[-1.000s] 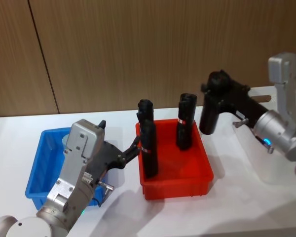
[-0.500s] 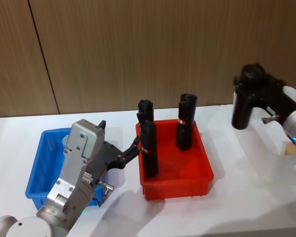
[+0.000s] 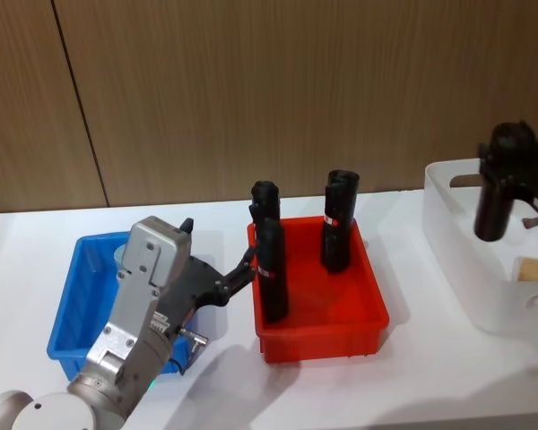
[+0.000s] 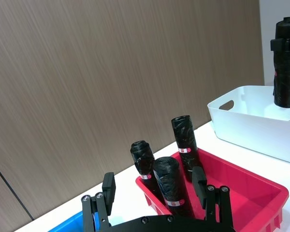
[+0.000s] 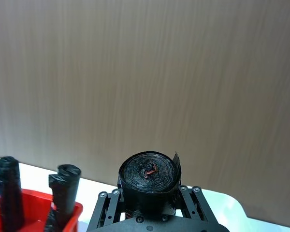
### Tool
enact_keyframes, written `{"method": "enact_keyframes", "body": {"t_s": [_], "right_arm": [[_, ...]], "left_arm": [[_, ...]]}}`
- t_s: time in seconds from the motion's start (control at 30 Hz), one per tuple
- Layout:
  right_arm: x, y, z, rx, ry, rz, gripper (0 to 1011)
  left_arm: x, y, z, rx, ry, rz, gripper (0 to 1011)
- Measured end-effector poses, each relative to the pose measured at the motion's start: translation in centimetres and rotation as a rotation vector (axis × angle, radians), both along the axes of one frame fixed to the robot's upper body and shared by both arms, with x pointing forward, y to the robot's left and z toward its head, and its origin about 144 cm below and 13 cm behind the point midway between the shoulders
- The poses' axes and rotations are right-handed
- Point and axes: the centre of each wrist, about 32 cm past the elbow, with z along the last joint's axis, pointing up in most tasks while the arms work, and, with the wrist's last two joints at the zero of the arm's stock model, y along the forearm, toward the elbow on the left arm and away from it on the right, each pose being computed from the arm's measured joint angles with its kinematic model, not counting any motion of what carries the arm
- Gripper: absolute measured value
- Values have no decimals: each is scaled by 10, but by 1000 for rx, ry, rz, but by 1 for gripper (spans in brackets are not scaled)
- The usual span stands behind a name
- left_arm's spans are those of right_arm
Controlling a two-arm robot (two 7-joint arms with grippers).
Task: Pick the cotton swabs from the blue box and place them into the white box.
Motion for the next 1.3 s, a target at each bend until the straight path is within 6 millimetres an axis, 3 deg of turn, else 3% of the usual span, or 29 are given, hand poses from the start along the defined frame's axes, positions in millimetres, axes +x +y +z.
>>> {"method": "enact_keyframes", "body": {"t_s": [0.37,0.93,1.3], "right_arm": [[3,-12,-4,-7,20,-40,521],[2,-19,-4,-16,12,-48,992],[1,-19,-3,-19,1,-45,1001]], "left_arm": [[0,0,0,0,0,0,1004],[0,0,0,0,0,0,1004],[0,0,0,0,0,0,1004]]}}
